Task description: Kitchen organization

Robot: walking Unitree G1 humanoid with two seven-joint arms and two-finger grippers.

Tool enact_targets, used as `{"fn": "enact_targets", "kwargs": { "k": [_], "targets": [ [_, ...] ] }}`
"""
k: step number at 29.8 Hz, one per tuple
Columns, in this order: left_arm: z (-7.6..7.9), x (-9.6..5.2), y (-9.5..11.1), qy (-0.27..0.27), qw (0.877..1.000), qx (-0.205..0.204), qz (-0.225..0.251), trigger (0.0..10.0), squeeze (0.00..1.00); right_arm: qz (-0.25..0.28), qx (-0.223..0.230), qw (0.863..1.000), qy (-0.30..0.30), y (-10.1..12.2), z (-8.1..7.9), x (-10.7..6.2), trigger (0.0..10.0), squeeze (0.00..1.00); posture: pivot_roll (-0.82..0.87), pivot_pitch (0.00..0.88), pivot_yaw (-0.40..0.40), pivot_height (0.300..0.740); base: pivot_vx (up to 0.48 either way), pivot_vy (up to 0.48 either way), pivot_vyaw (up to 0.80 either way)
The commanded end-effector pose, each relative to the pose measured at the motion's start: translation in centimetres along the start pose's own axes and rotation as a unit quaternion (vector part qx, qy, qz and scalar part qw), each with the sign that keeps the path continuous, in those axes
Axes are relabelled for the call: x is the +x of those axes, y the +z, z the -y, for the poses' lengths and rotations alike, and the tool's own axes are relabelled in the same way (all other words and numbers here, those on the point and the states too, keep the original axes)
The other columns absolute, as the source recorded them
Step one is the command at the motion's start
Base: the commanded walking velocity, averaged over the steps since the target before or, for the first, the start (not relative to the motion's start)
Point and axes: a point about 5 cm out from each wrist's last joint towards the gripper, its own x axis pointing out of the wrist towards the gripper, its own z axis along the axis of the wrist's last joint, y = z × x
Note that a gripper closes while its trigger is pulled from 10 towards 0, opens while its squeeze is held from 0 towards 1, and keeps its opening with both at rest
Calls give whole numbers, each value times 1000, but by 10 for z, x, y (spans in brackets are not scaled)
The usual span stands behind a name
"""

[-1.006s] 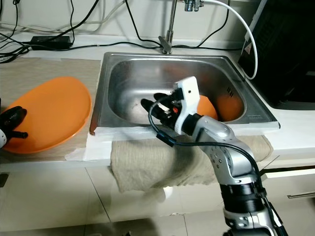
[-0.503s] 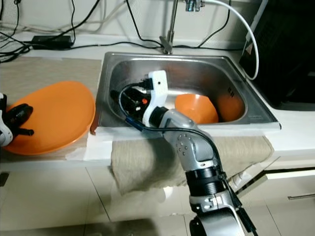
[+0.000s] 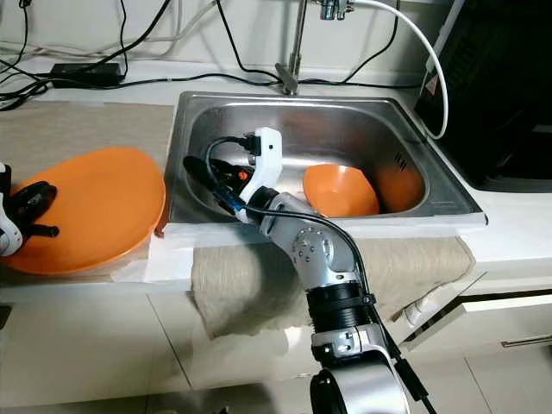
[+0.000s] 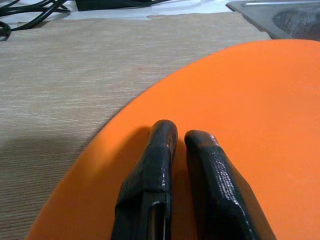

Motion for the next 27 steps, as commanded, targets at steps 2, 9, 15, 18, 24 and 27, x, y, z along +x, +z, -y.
{"fn": "enact_targets", "kwargs": {
  "k": [2, 9, 15, 18, 24, 27],
  "targets": [
    [-4, 1, -18, 12, 999, -20, -40, 10000, 0, -2, 1, 1000, 0, 0, -3, 5, 10000, 1000, 134, 15, -85, 740, 0, 0, 0],
    [-12, 0, -17, 23, 999, -22, -36, 10000, 0, -17, -26, 1000, -4, -4, -4, 6, 10000, 1000, 134, 15, -86, 740, 0, 0, 0],
    [-14, 0, -16, 26, 999, -29, -31, 10000, 0, -22, -19, 1000, 6, -6, -8, 10, 10000, 1000, 138, 13, -86, 740, 0, 0, 0],
    [-15, 0, -15, 26, 999, -38, -27, 10000, 0, -22, -18, 1000, 7, -6, -9, 11, 10000, 1000, 139, 13, -88, 740, 0, 0, 0],
    [-24, -2, -19, 39, 997, -68, -18, 10000, 0, -27, -11, 1000, 10, -9, -11, 15, 10000, 412, 139, 12, -92, 740, 0, 0, 0],
    [-26, -4, -26, 44, 996, -73, -25, 10000, 0, -31, -5, 999, 18, -11, -15, 17, 10000, 0, 139, 12, -95, 740, 0, 0, 0]
  ]
}}
